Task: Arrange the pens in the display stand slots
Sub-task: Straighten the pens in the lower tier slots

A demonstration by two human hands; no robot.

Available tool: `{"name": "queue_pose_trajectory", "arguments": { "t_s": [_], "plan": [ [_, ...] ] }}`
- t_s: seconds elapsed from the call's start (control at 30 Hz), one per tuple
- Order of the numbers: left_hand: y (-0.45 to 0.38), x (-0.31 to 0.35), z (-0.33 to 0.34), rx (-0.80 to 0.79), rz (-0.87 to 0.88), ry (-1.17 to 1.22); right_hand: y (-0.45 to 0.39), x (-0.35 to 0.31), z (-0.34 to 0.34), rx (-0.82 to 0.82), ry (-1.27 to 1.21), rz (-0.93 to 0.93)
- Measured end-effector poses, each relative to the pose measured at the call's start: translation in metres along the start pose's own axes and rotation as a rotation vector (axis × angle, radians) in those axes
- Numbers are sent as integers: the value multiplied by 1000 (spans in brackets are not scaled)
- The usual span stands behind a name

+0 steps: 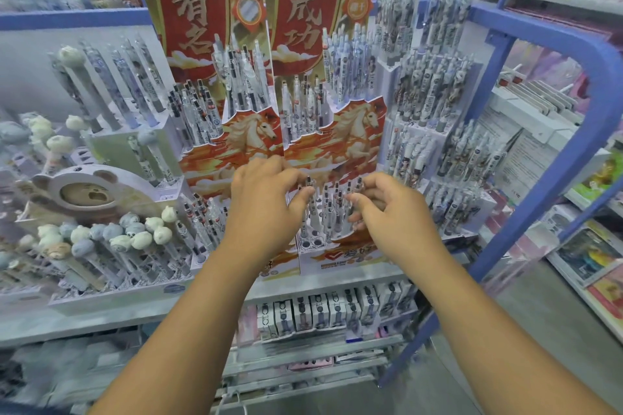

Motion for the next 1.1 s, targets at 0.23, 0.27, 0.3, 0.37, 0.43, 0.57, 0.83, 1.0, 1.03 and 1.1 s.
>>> {"name": "queue_pose_trajectory", "arguments": {
  "t_s": [0.23,0.27,0.3,0.37,0.43,0.57,0.83,1.0,1.03,1.1],
  "plan": [
    [8,-2,19,-113,11,-73,-1,12,16,-153,170,84],
    [8,-2,21,-128,10,-97,0,14,18,-167,220,83],
    [6,-2,22,-142,4,-117,0,13,19,-156,262,71],
    [3,-1,22,-177,-13,-140,1,9,18,-97,359,36],
    [2,-1,22,-208,-34,-141,0,5,16,-37,457,-10],
    [6,-6,22,-212,-63,-132,5,9,13,-4,384,-5],
    [5,-11,22,-237,-88,-32,11,40,-34,173,27,129],
    [2,-11,-5,-96,-180,327,0,49,-21,-27,18,215],
    [2,-7,-13,-69,-166,349,-1,48,-18,-41,40,206],
    [4,1,-26,-31,-137,372,-2,45,-13,-42,74,191]
  ]
}}
Point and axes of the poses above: each hand's wrist, its own y-axis away from the middle knuckle, its own z-axis out of the palm, x = y × z, the point moved 7 cm from there along -y, towards the middle knuckle, and after that the axes turned 7 degrees about z, right-handed, at the moved point
